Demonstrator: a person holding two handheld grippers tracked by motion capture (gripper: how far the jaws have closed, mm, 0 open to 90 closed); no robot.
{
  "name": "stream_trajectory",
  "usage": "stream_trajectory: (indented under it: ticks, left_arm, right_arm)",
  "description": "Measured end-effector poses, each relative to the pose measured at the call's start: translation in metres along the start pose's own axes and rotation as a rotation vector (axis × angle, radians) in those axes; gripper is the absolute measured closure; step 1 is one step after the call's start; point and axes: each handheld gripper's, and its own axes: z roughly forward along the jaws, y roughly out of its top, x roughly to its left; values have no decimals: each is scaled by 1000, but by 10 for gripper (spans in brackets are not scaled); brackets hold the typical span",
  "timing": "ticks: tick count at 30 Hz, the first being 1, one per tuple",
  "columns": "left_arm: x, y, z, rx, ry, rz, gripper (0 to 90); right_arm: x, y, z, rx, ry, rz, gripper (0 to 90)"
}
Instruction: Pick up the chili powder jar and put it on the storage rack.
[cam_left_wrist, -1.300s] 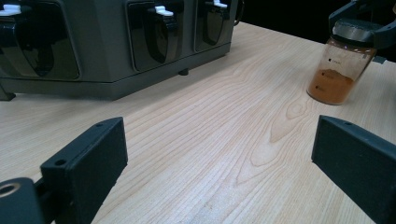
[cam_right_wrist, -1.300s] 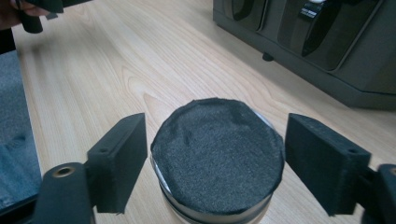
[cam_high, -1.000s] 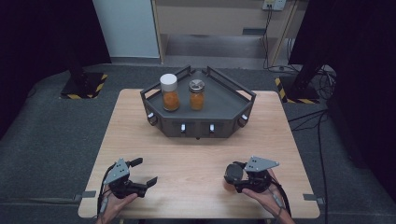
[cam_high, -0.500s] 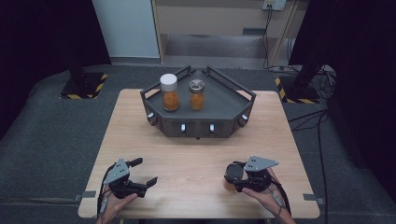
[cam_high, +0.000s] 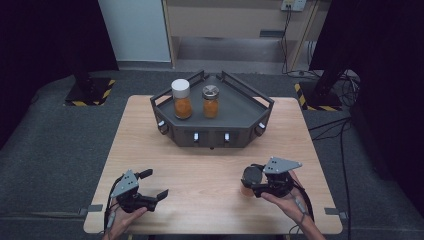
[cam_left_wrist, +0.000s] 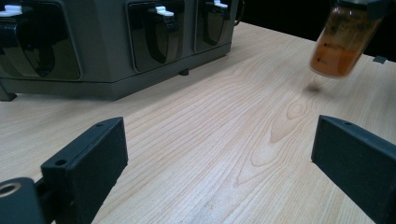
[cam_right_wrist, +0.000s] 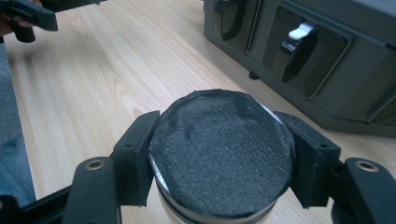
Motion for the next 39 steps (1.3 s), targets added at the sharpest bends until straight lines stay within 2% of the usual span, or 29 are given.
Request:
stream_trajectory:
  ticks: [8,13,29,39]
  left_arm:
    - [0,0,0,-2,-1,-1,27]
    - [0,0,0,-2,0,-1,27]
    - [0,0,1,-1,1,-3,28]
    - [1,-1,0,-2,0,-4,28]
  right_arm:
    - [-7,22,0,22,4,13,349]
    - [-11,37,-3,18,-4,20,349]
    - [-29,70,-17,-11,-59,35,349]
    - [-38,98,-16,-40,-99,44,349]
